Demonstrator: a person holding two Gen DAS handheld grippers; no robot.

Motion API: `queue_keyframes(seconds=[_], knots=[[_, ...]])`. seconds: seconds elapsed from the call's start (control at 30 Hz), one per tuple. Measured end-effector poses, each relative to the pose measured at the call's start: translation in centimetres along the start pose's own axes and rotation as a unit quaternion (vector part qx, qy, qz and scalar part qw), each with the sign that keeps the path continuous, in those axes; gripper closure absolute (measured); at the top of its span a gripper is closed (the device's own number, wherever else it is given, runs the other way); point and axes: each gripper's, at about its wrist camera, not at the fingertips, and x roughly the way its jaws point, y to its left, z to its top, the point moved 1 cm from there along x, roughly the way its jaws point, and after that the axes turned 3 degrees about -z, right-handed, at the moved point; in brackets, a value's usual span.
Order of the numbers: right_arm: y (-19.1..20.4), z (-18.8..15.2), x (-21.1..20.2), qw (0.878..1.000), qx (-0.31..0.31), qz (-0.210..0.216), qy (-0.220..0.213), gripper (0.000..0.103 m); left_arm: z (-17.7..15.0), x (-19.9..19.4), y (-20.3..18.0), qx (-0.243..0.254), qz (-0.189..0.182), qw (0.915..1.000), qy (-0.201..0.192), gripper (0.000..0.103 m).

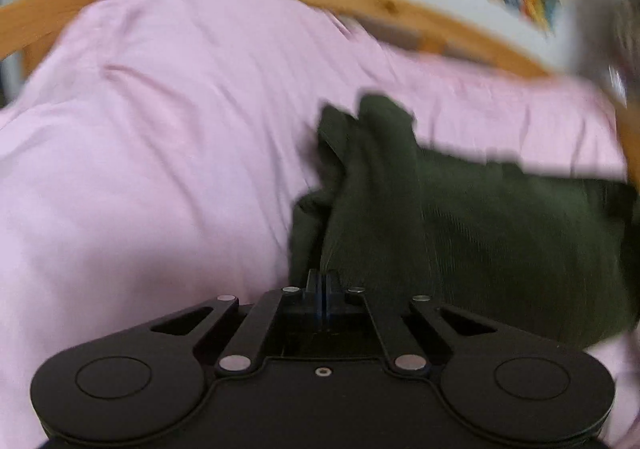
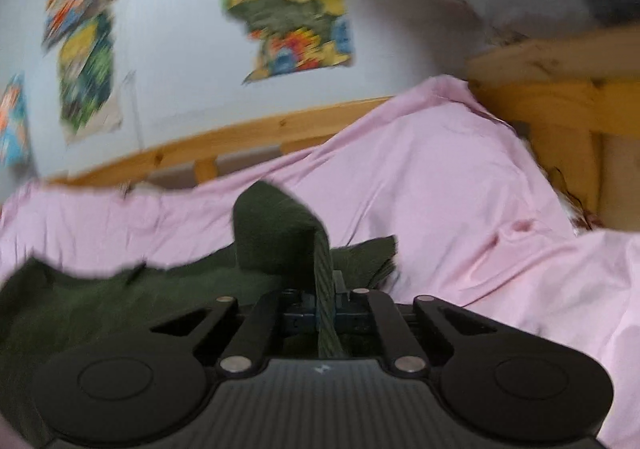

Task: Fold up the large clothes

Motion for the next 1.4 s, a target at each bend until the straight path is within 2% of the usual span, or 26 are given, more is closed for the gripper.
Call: queue_keyframes(seconds=[0.07, 0.1, 0.13, 0.17, 0.23, 0.27, 0.33, 0.37, 0.4, 0.47, 0.57, 0.67, 0.7, 0.73, 0.77, 0.8, 0.83, 0.87, 0.9, 0.93, 0.97, 1.07, 1.13, 1.23, 1.33, 1.4], knots=[[-1.1, 0.2, 0.5, 1.0, 0.023, -0.001, 0.011, 0.098, -0.7, -0.9, 1.5, -0.048, 0.004, 0.9987, -0.016, 0.103], [-1.3, 0.0, 0.9, 0.999, 0.028, -0.003, 0.02, 0.098, -1.1, -0.6, 2.2, -0.063, 0.023, 0.9977, -0.011, 0.103], [-1.5, -0.3, 1.4, 0.999, 0.03, -0.009, 0.03, 0.098, -1.5, -0.2, 3.1, -0.075, 0.072, 0.9945, -0.003, 0.103], [-1.8, -0.5, 1.9, 0.999, 0.034, -0.011, 0.04, 0.098, -1.8, 0.0, 4.3, -0.096, 0.09, 0.9912, 0.005, 0.103], [-2.5, -1.0, 2.4, 0.997, 0.058, -0.004, 0.057, 0.097, -2.5, -0.4, 7.3, -0.174, 0.081, 0.9814, 0.009, 0.103], [-2.6, -1.0, 2.3, 0.997, 0.063, -0.003, 0.054, 0.094, -2.5, -1.1, 7.2, -0.175, 0.079, 0.9815, -0.001, 0.103], [-2.3, -1.0, 2.0, 0.998, 0.052, -0.007, 0.046, 0.087, -2.2, -2.3, 5.0, -0.109, 0.053, 0.9925, -0.018, 0.103], [-2.1, -0.9, 1.8, 0.998, 0.048, -0.009, 0.044, 0.079, -2.0, -2.3, 3.6, -0.067, 0.044, 0.9966, -0.014, 0.088], [-2.0, -0.8, 1.7, 0.998, 0.05, -0.007, 0.042, 0.077, -1.8, -2.1, 2.2, -0.026, 0.034, 0.999, -0.013, 0.075], [-1.8, -0.8, 1.4, 0.998, 0.055, -0.003, 0.038, 0.056, -1.2, -1.1, -0.1, 0.03, 0.016, 0.9993, -0.019, 0.064], [-1.2, -0.8, 0.9, 0.998, 0.043, -0.005, 0.034, 0.042, 0.4, 1.4, -1.7, 0.044, 0.005, 0.9987, -0.025, 0.054], [-0.6, -0.9, 0.7, 0.999, 0.023, -0.013, 0.028, 0.033, 2.5, 5.2, -2.9, 0.075, 0.025, 0.9969, -0.002, 0.053], [-0.5, -0.9, 0.7, 0.999, 0.019, -0.014, 0.026, 0.033, 3.1, 6.3, -3.1, 0.085, 0.026, 0.996, 0.012, 0.06], [-0.5, -1.0, 0.6, 0.999, 0.017, -0.014, 0.026, 0.033, 3.4, 7.1, -3.4, 0.092, 0.026, 0.9952, 0.024, 0.072], [-0.5, -1.0, 0.6, 1.0, 0.015, -0.013, 0.024, 0.034, 3.4, 7.3, -3.2, 0.092, 0.014, 0.9952, 0.029, 0.102], [-0.6, -1.0, 0.6, 1.0, 0.014, -0.013, 0.024, 0.036, 3.4, 7.0, -3.1, 0.087, 0.013, 0.9959, 0.024, 0.103], [-0.7, -1.0, 0.7, 0.999, 0.012, -0.015, 0.025, 0.046, 3.5, 6.7, -3.4, 0.082, 0.018, 0.9964, 0.012, 0.103], [-0.8, -1.0, 0.7, 0.999, 0.012, -0.016, 0.026, 0.061, 3.3, 5.9, -3.0, 0.075, 0.017, 0.997, -0.003, 0.103], [-0.9, -1.0, 0.7, 0.999, 0.014, -0.014, 0.026, 0.07, 3.1, 5.2, -2.6, 0.064, 0.019, 0.9977, -0.016, 0.103], [-1.0, -0.9, 0.7, 1.0, 0.018, -0.008, 0.023, 0.084, 3.1, 4.6, -2.2, 0.045, 0.024, 0.9983, -0.028, 0.103], [-1.2, -0.8, 0.6, 0.999, 0.027, -0.002, 0.02, 0.089, 3.0, 4.1, -1.5, 0.021, 0.024, 0.9988, -0.037, 0.103], [-1.5, -0.3, 0.9, 0.999, 0.042, 0.007, 0.015, 0.091, 2.6, 3.7, -0.3, -0.016, 0.032, 0.9986, -0.039, 0.103], [-2.1, -0.3, 1.3, 0.998, 0.061, 0.01, 0.02, 0.091, 2.5, 4.1, -0.2, -0.026, 0.038, 0.9985, -0.029, 0.103], [-3.2, -0.9, 2.3, 0.995, 0.088, 0.012, 0.044, 0.09, 2.5, 5.5, 0.4, -0.07, 0.041, 0.9967, -0.006, 0.103], [-4.0, -1.1, 2.1, 0.994, 0.103, 0.01, 0.04, 0.073, 2.7, 5.9, 0.4, -0.085, 0.044, 0.9954, -0.003, 0.103], [-4.0, -0.9, 1.9, 0.995, 0.091, 0.012, 0.036, 0.068, 2.8, 5.8, 0.2, -0.075, 0.049, 0.996, -0.001, 0.103]])
